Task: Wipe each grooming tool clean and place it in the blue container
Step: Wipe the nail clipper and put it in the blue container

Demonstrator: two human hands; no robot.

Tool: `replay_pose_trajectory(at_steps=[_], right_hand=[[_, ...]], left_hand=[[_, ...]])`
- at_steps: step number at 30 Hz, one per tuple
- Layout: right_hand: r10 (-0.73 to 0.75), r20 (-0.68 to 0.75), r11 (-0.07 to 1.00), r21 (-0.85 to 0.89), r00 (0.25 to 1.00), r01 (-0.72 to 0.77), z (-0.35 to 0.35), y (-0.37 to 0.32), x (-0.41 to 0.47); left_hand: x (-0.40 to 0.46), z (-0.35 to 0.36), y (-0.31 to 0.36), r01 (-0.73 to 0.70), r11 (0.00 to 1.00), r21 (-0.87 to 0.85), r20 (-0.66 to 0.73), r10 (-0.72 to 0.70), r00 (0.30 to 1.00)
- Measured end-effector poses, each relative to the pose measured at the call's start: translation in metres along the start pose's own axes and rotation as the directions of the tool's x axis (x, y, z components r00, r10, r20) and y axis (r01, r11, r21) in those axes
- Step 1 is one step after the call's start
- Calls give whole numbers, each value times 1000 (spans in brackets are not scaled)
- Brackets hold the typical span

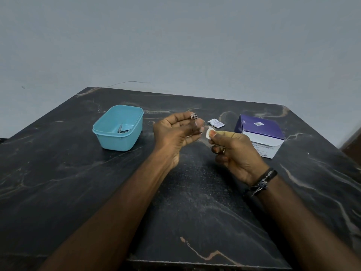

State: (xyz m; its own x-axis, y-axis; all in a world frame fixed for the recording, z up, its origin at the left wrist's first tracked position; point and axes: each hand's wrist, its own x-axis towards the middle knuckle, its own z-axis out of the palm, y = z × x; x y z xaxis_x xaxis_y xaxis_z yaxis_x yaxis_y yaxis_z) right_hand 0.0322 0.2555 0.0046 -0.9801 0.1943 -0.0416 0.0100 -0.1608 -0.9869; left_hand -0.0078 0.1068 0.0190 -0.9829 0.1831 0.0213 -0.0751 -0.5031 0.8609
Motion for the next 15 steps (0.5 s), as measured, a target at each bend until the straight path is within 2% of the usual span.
replay_pose_trajectory(at_steps=[3,7,11,15], right_hand=[[-133,-91,988,-93,987,124,-1,0,0],[-252,-77,943,-245,965,226,2,0,-4],[-238,-70,945,-247,969,214,4,2,-3],[-240,-87,936,-287,967,206,2,4,-2]], left_hand=[[-2,0,-2,-8,992,126,-5,9,1000],[-4,2,-7,-37,974,225,-3,39,999],[-2,1,-9,-60,964,260,-1,62,998],[-2,2,-15,-131,916,379,63,116,991]])
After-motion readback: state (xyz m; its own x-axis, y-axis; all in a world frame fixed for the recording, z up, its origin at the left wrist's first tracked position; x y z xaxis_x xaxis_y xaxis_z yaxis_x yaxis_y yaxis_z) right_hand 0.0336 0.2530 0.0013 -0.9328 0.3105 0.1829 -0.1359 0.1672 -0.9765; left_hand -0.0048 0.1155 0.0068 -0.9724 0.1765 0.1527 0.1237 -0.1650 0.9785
